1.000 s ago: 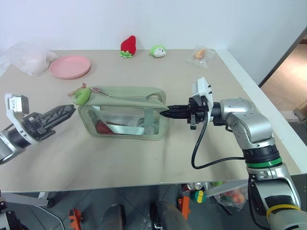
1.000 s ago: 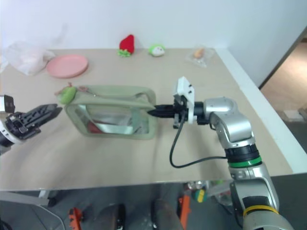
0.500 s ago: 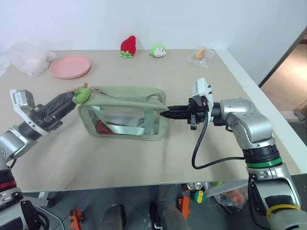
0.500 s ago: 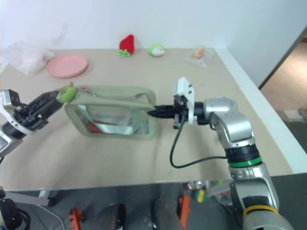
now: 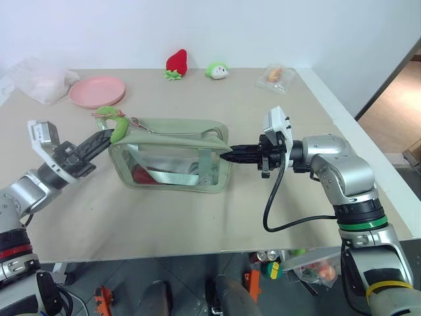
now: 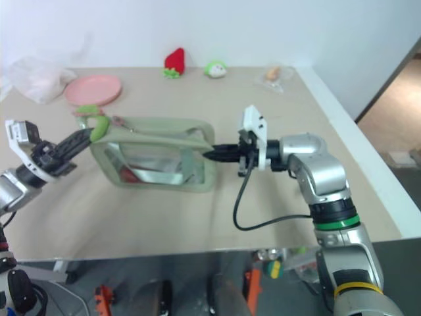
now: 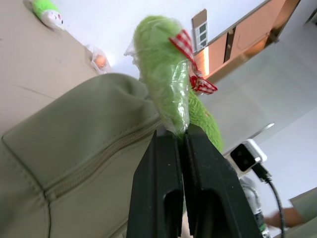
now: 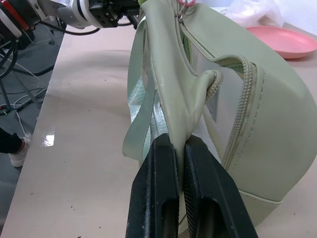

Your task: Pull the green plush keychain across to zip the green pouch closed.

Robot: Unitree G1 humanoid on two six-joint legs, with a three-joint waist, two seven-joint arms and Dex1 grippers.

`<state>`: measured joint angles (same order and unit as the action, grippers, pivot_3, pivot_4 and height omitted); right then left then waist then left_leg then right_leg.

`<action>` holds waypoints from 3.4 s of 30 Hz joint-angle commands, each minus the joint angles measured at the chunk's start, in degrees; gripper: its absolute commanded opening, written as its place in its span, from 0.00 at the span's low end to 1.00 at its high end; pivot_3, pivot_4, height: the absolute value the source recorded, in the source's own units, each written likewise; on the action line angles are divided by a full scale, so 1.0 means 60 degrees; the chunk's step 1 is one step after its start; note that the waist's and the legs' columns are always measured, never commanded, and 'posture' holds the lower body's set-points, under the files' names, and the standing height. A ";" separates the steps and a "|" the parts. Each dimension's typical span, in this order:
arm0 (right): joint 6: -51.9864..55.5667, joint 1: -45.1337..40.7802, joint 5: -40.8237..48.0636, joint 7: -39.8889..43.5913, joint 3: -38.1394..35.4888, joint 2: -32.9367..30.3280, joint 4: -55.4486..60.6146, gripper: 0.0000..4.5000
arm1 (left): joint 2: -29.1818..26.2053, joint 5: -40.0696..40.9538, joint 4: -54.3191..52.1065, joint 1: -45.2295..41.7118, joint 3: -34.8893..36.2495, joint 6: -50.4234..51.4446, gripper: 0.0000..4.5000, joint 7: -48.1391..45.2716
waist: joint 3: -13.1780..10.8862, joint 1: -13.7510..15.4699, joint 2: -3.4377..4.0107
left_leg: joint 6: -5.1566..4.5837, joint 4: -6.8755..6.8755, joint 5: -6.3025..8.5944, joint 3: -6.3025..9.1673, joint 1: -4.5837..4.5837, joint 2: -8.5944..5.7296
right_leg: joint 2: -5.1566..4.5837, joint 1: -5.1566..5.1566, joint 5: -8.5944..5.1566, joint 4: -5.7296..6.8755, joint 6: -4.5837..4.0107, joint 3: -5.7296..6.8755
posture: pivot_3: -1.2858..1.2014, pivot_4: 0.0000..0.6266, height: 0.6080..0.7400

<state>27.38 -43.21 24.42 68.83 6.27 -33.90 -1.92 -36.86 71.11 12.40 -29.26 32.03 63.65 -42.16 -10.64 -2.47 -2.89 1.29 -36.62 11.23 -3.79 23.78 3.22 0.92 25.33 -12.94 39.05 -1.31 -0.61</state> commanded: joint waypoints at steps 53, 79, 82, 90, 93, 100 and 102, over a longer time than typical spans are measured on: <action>-0.0339 -0.0197 0.0013 -0.0086 -0.0105 0.0189 0.0104 0.00 | -0.2883 -0.4725 -0.0761 0.0853 -0.2329 -0.3309 0.67 -0.4067 | -0.0003 -0.0019 0.0004 | 0.0022 0.0044 0.0002 -0.0015 -0.0015 0.0022 | 0.0014 0.0012 -0.0031 -0.0001 -0.0031 -0.0005 | 0.52 0.24 1.00; 0.1059 0.0313 0.0826 -0.0760 -0.0832 -0.0010 0.0867 0.47 | -0.1751 -0.5007 -0.1642 0.0576 -0.2887 -0.3404 0.00 -0.3575 | -0.0003 0.0001 0.0004 | 0.0021 0.0028 0.0001 -0.0009 -0.0014 0.0010 | 0.0005 0.0002 -0.0020 -0.0001 -0.0013 -0.0005 | 0.52 0.24 1.00; 0.1365 0.0614 0.1138 -0.0891 -0.1321 -0.0382 0.1275 0.70 | -0.1744 -0.5005 -0.1757 0.0649 -0.2907 -0.3436 0.00 -0.3580 | -0.0003 0.0029 0.0004 | 0.0021 0.0029 0.0001 -0.0009 -0.0013 0.0005 | 0.0002 0.0002 -0.0022 -0.0002 -0.0010 -0.0004 | 0.52 0.24 1.00; 0.2346 -0.0934 0.2933 -0.1219 -0.2663 -0.0634 0.1407 0.94 | -0.1787 -0.5063 -0.1881 0.0874 -0.3027 -0.3605 0.00 -0.3777 | -0.0005 0.0054 0.0011 | 0.0019 0.0032 0.0001 -0.0021 -0.0045 -0.0009 | -0.0005 -0.0015 -0.0019 -0.0002 0.0001 -0.0023 | 0.52 0.24 1.00; 0.2160 -0.1660 0.2398 -0.1087 -0.1621 -0.0112 0.0910 0.94 | -0.1724 -0.5080 -0.1905 0.0850 -0.3153 -0.3665 0.00 -0.3840 | -0.0001 0.0059 0.0004 | 0.0019 0.0035 0.0001 -0.0009 -0.0067 0.0008 | 0.0009 -0.0037 -0.0022 -0.0002 -0.0006 -0.0010 | 0.52 0.24 1.00; 0.0677 -0.3540 0.0592 -0.0355 0.0319 0.1354 -0.2079 0.94 | -0.1602 -0.4979 -0.2165 0.0985 -0.3286 -0.3665 0.00 -0.3810 | -0.0002 0.0115 0.0007 | 0.0013 0.0030 0.0000 -0.0024 -0.0034 -0.0013 | -0.0012 -0.0014 -0.0018 -0.0002 0.0002 -0.0022 | 0.52 0.24 1.00; 0.0142 -0.4142 0.0177 -0.0195 0.0555 0.1833 -0.3120 0.94 | -0.1528 -0.4907 -0.2320 0.1106 -0.3244 -0.3616 0.00 -0.3716 | -0.0002 0.0125 0.0008 | -0.0001 0.0023 0.0008 -0.0026 -0.0013 -0.0020 | -0.0020 0.0000 -0.0021 -0.0004 0.0008 -0.0022 | 0.52 0.24 1.00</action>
<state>31.63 -64.86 27.17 66.39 9.52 -23.82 -17.66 -46.45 41.55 0.51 -23.73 13.92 41.30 -64.21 -10.65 -1.72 -2.84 1.25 -36.50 11.30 -3.90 23.76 3.08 0.77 25.34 -13.08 39.01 -1.23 -0.71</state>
